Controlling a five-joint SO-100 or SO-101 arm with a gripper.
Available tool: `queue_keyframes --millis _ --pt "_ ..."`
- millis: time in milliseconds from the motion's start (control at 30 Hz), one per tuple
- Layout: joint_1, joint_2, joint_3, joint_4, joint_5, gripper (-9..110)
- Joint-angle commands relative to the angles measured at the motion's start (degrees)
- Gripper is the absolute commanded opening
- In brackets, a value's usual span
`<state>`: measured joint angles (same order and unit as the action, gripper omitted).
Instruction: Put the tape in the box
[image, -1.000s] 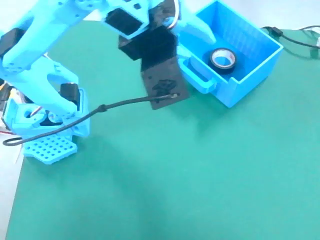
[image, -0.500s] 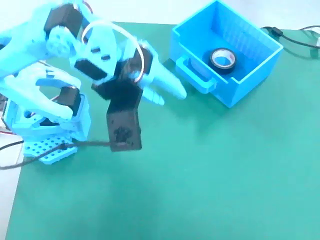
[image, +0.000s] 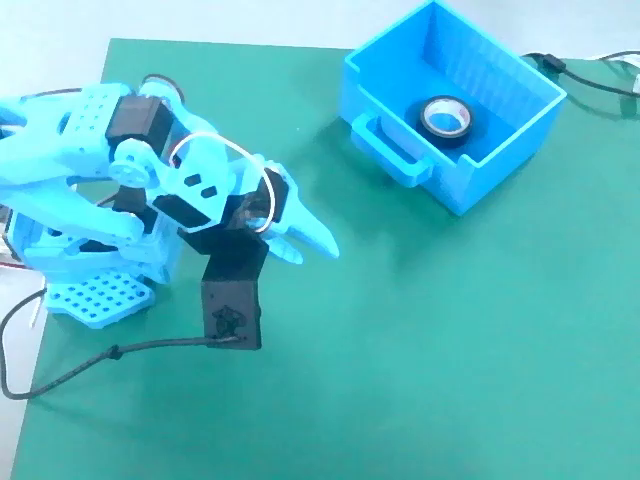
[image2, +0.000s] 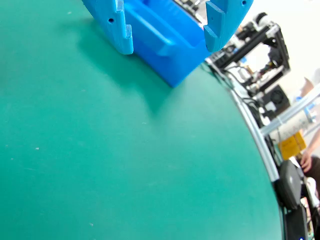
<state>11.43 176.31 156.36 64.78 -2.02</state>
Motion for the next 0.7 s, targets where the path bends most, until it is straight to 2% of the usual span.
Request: queue_keyframes --millis 0,467,667 --pt "-0.26 5.45 4.04 -0.35 -1.49 19" --pt "-0.35 13.8 12.57 -0.26 -1.41 19" --pt "0.35 13.89 14.41 -0.7 -1.05 14"
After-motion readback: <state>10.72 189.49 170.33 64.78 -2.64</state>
